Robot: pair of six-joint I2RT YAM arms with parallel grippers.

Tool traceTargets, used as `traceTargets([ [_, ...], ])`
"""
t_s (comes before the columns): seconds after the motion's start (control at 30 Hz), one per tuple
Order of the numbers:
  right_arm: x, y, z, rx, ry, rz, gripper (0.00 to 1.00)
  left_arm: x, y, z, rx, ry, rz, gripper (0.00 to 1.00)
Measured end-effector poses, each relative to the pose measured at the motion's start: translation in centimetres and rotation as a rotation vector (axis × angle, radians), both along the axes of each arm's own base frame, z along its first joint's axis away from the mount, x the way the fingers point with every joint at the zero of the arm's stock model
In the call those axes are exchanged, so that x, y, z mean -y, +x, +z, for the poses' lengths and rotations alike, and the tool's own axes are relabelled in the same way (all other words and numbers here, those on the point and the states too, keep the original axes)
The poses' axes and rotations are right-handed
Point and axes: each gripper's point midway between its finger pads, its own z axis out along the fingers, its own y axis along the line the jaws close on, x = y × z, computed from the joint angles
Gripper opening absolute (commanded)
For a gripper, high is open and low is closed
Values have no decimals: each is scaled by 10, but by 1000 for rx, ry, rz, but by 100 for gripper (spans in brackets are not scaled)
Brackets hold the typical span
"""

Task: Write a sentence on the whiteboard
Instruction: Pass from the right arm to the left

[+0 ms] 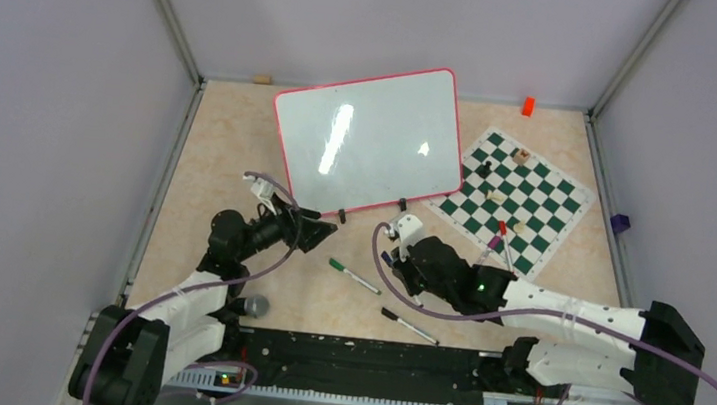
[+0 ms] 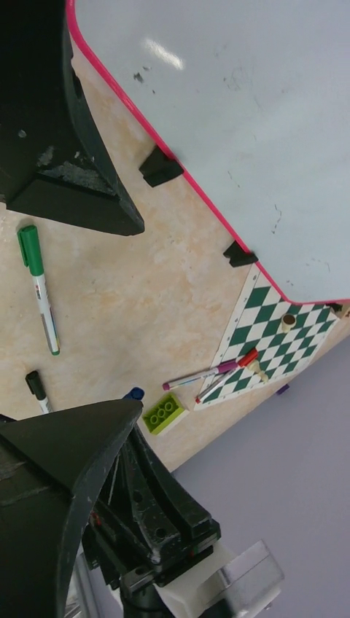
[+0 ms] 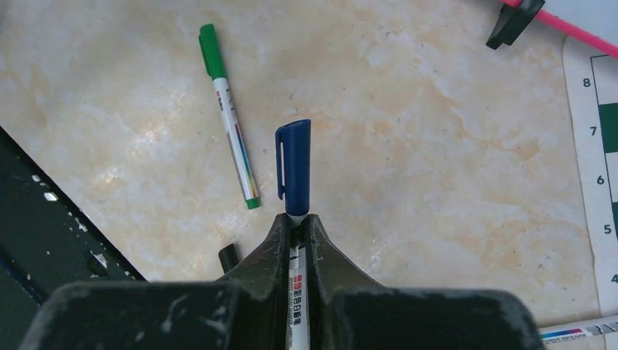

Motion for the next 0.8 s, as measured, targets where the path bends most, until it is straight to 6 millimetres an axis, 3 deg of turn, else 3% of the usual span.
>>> traceTargets([
  [0.33,5,13,9,-4,110,-60,0,20,-19,4,33,-7,-114,86],
  [0.57,-13,16,26,14,213,-29,0,32,-28,-8,-27,-8,-188,80],
  [0.8,-26,14,39,22,280,14,0,41,-36,0,-6,-26,-243,79],
])
